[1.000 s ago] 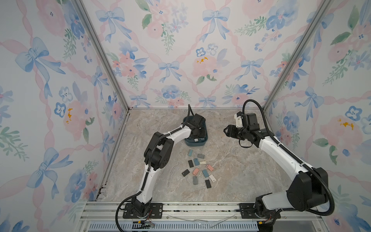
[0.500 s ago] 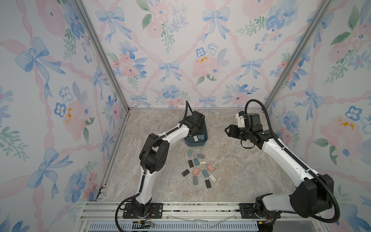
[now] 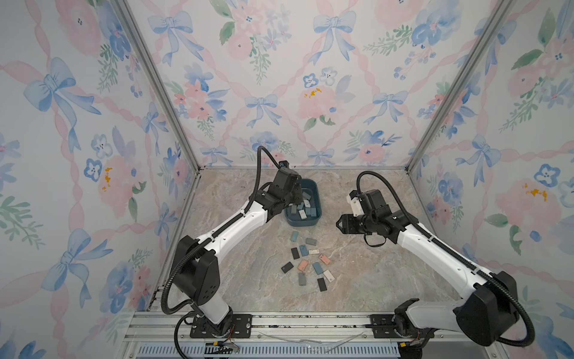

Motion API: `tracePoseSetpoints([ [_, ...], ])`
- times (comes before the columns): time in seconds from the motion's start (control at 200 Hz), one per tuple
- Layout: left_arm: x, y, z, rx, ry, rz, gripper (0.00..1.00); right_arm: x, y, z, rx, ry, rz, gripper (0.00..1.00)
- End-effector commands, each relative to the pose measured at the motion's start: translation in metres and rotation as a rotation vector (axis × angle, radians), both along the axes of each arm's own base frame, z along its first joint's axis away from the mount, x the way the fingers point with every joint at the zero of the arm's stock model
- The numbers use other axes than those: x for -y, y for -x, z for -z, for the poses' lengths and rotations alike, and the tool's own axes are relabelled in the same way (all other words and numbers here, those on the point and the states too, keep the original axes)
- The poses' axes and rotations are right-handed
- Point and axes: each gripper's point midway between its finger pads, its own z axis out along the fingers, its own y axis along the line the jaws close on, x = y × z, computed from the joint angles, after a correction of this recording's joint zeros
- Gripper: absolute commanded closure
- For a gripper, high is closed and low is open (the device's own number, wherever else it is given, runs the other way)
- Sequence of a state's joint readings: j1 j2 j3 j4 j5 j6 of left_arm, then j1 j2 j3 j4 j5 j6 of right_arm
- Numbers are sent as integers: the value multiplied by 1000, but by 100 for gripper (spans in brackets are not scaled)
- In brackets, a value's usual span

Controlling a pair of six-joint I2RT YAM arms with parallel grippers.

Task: Put the eraser in the storage box
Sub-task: Pick up the eraser from the center of the board.

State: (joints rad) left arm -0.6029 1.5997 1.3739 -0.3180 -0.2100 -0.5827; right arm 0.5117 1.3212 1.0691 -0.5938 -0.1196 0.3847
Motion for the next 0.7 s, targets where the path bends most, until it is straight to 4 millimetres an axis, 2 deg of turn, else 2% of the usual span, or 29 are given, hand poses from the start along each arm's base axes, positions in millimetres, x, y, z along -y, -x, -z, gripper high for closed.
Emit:
tracePoseSetpoints([
  [0.0,-18,11,-18,83,-11,-40,64,-5,16,21,-60,58,-33,42],
  [0.145,-38,30,-32,168,42,-77,64,-21,31,43,-114,91,-85,41],
  [0.32,-52,48,-38,208,67,-80,64,-32,45,65,-157,147,-121,38],
  [0.555,-61,62,-34,216,60,-73,63,-38,60,96,-214,235,-159,35],
  [0.695,-64,67,-26,200,44,-64,63,-41,66,109,-247,229,-167,35],
])
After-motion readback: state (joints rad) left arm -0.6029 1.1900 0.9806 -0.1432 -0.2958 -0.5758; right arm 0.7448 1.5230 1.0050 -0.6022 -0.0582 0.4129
